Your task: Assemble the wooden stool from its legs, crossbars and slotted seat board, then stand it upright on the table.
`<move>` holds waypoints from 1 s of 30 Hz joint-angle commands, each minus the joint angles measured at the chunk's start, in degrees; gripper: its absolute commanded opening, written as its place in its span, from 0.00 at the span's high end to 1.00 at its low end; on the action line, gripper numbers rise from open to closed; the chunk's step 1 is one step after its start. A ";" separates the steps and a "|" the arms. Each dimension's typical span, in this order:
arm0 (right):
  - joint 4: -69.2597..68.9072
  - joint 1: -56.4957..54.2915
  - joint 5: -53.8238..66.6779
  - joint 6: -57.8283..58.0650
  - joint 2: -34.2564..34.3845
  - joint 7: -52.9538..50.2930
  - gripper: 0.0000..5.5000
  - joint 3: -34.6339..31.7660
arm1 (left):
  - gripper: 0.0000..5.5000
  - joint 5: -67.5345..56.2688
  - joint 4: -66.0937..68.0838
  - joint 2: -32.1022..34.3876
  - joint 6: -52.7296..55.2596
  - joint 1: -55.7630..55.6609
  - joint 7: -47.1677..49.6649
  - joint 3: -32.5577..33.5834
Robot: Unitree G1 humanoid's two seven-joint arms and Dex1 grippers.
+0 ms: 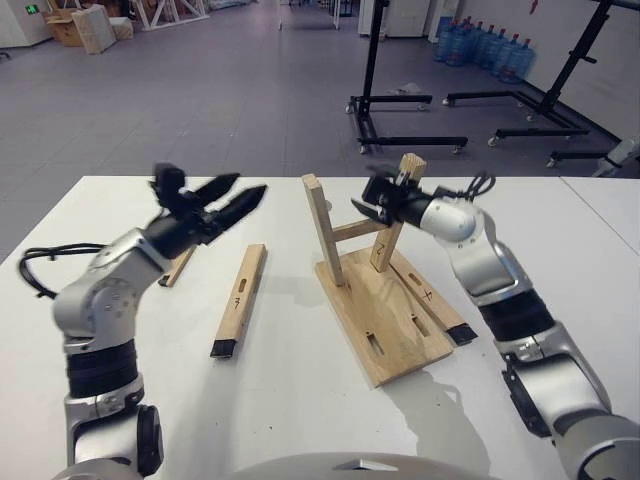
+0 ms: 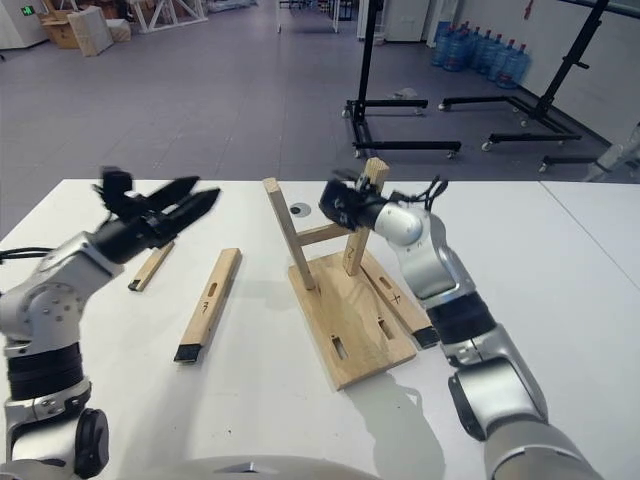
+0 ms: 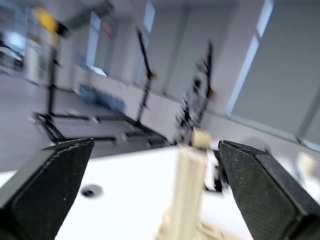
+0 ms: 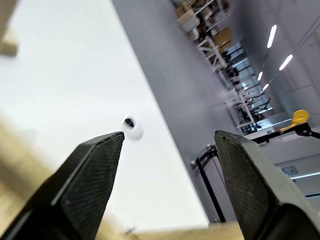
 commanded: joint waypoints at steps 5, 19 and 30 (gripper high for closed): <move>0.00 4.05 2.37 0.69 4.20 -2.05 0.40 -1.18 | 0.17 3.20 -1.71 -8.98 -3.27 1.55 26.42 3.68; 3.31 6.64 -2.76 -4.26 0.60 -1.82 0.40 7.00 | 0.17 9.14 1.34 -5.00 -8.69 7.64 25.78 1.26; -4.29 -10.37 12.97 5.68 8.58 -5.89 0.40 -10.37 | 0.17 11.41 3.81 -3.69 -8.67 7.72 31.25 4.57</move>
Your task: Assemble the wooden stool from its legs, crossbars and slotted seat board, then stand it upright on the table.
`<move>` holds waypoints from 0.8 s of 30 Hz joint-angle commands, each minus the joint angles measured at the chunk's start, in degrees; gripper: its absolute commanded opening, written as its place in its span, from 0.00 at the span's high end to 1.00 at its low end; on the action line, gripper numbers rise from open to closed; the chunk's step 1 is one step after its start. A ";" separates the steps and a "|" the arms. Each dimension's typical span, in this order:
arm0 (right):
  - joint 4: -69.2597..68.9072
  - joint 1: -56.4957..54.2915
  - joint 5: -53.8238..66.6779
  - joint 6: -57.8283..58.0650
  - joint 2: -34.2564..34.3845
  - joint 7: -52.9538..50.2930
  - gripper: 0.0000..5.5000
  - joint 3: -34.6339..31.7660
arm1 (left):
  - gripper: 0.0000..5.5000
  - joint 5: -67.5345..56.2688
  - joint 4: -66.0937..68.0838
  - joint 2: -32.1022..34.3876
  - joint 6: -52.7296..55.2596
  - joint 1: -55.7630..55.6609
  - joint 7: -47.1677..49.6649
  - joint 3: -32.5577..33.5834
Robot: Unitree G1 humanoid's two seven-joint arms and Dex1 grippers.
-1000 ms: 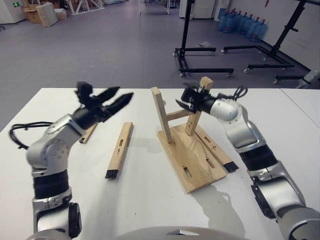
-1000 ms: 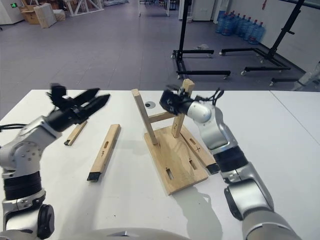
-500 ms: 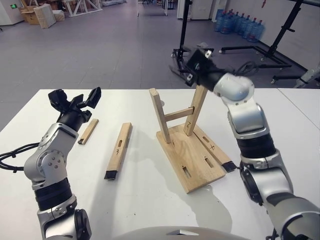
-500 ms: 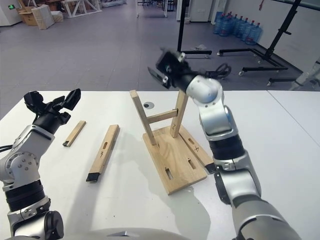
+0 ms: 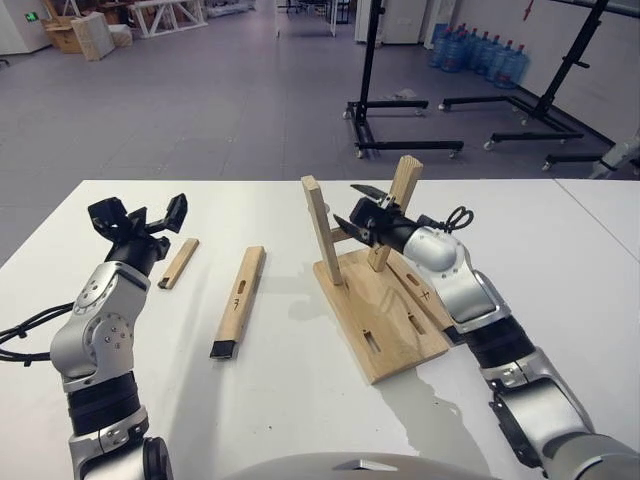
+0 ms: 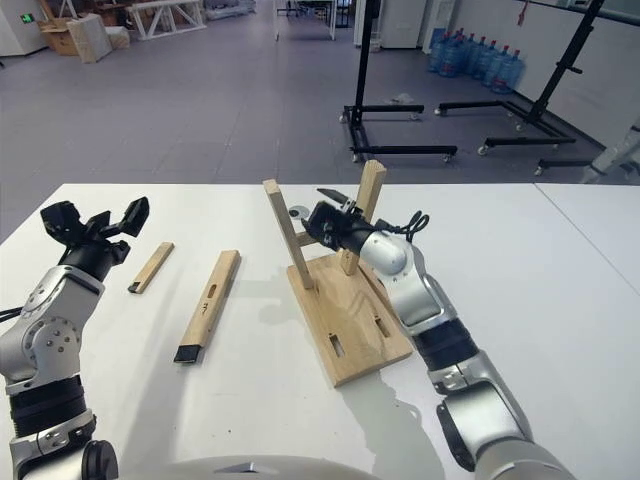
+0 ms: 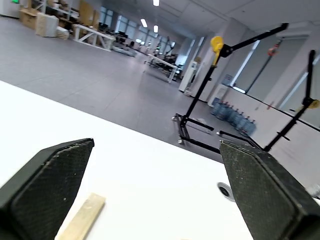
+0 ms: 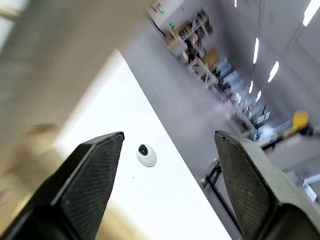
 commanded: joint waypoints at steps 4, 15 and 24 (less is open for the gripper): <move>-11.68 -18.07 12.97 18.54 0.44 1.66 0.40 -13.24 | 0.13 -0.42 6.20 7.58 6.90 2.75 -3.08 2.10; -18.23 -18.89 17.70 28.55 1.05 -0.23 0.40 -13.33 | 0.03 15.72 27.77 21.07 3.57 -1.04 -18.13 -16.89; -18.77 -17.88 18.11 29.37 1.25 -1.61 0.40 -12.28 | 0.03 18.99 46.25 19.18 -5.08 -10.17 -27.67 -18.96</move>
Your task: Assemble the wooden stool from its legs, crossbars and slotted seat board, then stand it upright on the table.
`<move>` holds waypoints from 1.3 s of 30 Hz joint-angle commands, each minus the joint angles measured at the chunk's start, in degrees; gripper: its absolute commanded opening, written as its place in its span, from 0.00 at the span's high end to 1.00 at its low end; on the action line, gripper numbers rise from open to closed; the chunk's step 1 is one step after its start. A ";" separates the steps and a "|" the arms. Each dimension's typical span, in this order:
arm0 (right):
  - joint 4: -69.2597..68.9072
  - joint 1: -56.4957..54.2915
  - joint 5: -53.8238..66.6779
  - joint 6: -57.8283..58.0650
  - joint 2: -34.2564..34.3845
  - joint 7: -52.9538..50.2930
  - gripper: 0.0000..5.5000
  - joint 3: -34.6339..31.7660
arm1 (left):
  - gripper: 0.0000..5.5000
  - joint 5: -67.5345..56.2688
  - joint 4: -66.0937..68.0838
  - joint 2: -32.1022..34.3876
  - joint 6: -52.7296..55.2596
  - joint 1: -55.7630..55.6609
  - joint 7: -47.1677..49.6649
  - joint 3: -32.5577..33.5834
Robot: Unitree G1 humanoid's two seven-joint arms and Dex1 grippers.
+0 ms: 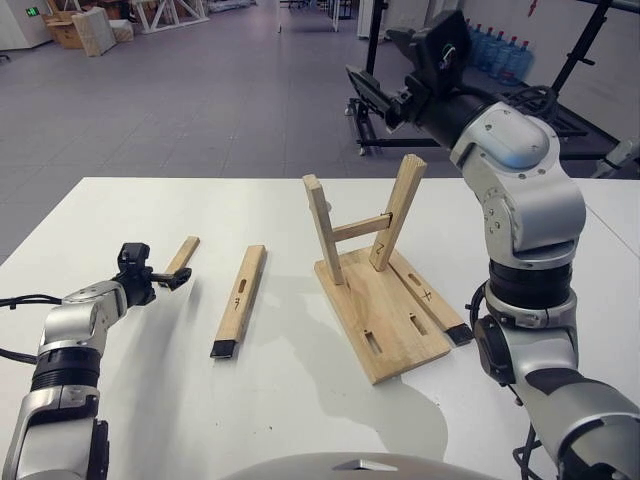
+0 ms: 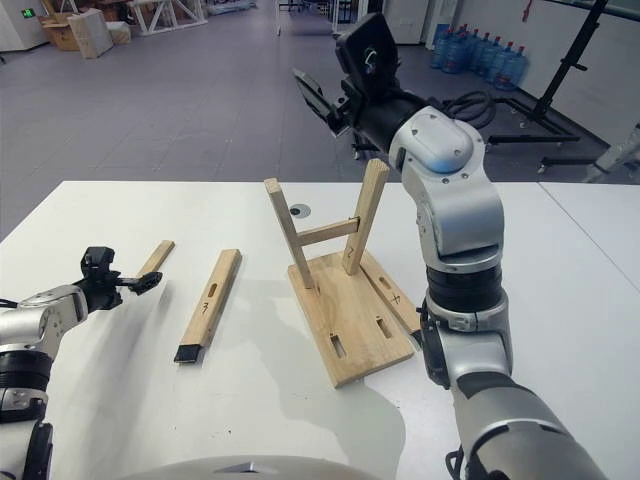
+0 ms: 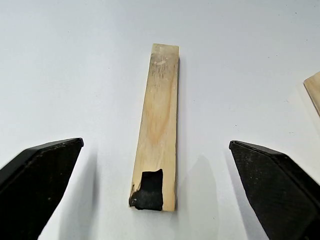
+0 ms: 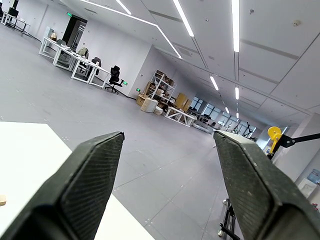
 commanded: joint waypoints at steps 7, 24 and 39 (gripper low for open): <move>0.72 0.42 0.43 0.72 0.46 -0.83 0.40 1.11 | 0.06 4.08 13.95 -1.83 -6.28 -7.16 -3.62 -1.45; 1.08 0.22 1.15 1.60 1.02 -1.28 0.40 1.79 | 0.47 8.88 18.24 -2.26 -9.51 -7.53 -4.93 -3.26; 0.26 0.73 1.51 2.10 1.36 -1.52 0.40 2.28 | 0.77 8.08 15.36 -3.97 -9.00 -6.18 -3.15 -1.89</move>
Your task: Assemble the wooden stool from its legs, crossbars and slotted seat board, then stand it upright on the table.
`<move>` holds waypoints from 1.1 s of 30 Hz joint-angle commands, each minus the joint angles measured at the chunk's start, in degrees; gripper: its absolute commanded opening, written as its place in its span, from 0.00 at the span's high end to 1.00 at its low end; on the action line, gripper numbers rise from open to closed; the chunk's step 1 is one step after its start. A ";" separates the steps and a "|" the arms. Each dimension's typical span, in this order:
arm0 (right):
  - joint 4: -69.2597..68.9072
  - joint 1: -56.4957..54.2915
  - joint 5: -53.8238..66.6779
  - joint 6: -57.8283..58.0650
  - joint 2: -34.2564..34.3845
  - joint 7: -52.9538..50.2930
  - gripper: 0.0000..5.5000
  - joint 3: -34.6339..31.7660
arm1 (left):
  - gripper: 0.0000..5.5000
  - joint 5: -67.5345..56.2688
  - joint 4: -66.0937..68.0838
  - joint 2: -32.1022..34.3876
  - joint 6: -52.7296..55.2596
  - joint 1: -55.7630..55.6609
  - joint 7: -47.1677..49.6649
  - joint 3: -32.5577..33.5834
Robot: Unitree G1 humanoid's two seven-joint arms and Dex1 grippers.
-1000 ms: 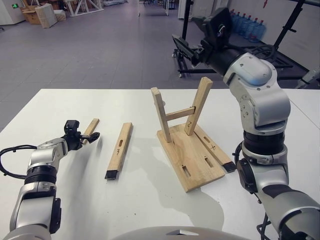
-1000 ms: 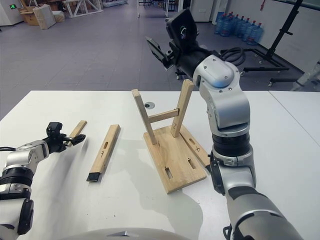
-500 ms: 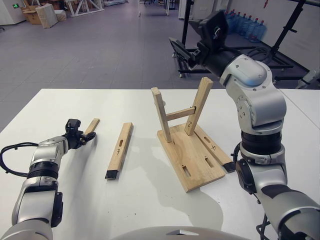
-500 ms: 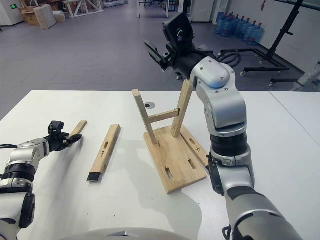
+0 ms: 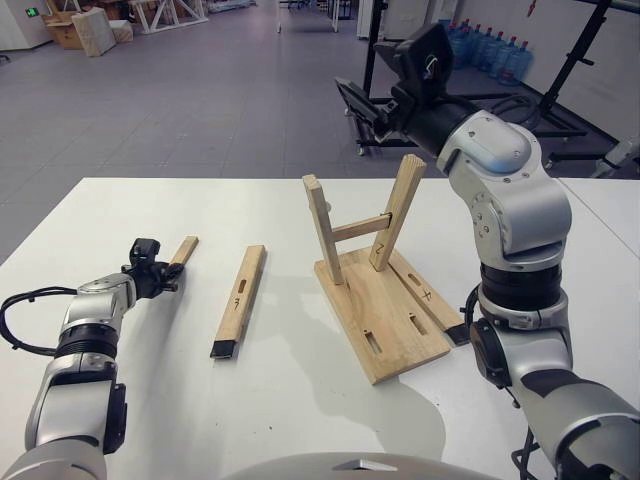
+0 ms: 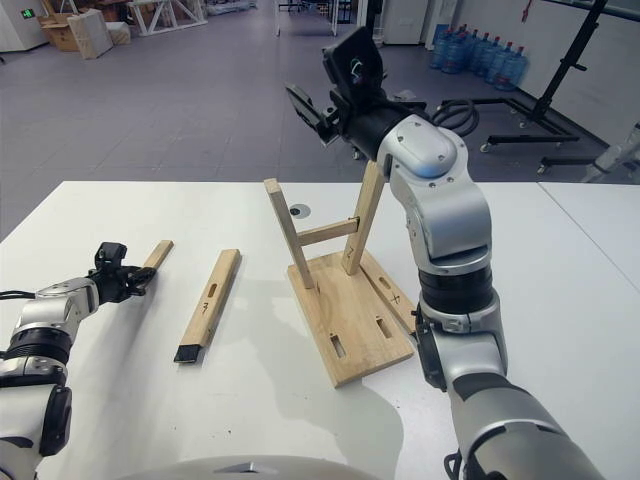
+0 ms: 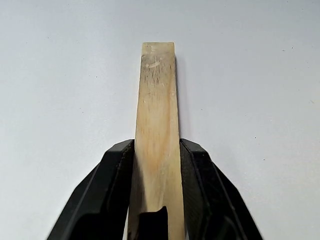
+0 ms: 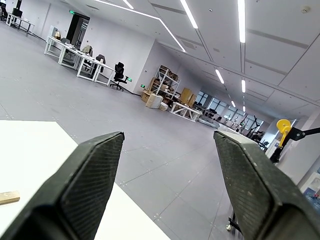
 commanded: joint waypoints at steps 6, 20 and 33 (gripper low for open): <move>2.70 1.45 0.82 1.10 -0.24 -0.88 0.40 -1.90 | 0.77 -4.14 -19.60 0.11 7.55 0.78 0.23 2.80; 31.74 -26.18 40.81 42.84 22.09 -21.54 0.40 -47.22 | 0.77 -23.01 -56.13 -7.39 14.51 -17.83 3.10 4.74; 28.58 -26.04 50.56 33.22 27.39 -30.96 0.40 -45.88 | 0.77 -24.00 -59.91 -8.58 16.70 -13.43 4.71 1.44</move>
